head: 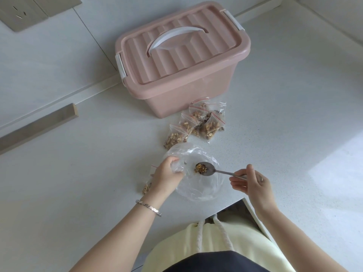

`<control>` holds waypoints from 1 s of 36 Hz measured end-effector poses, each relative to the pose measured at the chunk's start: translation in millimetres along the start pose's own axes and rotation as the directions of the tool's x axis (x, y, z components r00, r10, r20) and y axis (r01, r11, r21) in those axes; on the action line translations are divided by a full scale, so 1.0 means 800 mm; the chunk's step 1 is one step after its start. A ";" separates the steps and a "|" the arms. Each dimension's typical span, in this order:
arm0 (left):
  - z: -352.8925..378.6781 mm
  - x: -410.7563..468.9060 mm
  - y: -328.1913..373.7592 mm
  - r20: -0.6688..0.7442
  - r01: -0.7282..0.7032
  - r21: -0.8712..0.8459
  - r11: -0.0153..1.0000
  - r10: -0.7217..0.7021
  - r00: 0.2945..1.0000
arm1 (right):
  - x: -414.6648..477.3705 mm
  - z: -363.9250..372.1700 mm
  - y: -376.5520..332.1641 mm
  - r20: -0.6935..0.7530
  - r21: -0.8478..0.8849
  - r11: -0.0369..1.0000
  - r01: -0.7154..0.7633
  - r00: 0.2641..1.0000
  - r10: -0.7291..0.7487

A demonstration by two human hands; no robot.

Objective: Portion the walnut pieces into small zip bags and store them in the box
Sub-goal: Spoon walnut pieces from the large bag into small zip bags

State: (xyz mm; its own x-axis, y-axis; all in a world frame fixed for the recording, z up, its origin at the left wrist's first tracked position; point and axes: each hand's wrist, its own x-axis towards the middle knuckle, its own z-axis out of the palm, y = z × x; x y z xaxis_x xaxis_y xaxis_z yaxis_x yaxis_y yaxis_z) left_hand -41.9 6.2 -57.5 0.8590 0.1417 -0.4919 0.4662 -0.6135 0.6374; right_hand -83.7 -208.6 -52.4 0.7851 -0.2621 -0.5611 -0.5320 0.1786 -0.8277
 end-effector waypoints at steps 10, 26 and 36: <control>-0.002 0.004 -0.012 -0.007 -0.029 0.100 0.995 0.030 1.000 | 0.002 0.013 0.011 0.002 -0.146 0.983 0.116 0.993 -0.117; 0.024 0.005 -0.016 0.035 0.164 -0.376 0.912 -0.163 0.986 | 0.002 0.010 0.023 0.027 0.153 0.964 -0.216 0.976 0.214; 0.027 0.007 -0.010 -0.010 -0.067 -0.074 0.995 0.066 0.998 | 0.003 -0.032 -0.006 0.106 0.288 0.926 -0.242 0.970 0.220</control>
State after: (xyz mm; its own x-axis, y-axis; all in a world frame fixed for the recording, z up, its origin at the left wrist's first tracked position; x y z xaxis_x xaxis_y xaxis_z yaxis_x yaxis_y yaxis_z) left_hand -45.5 -5.2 -77.8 0.8901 0.1085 -0.4427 0.4222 -0.5624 0.7109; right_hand -87.6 -234.4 -49.9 0.6781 -0.1139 -0.7261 -0.5912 0.5024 -0.6310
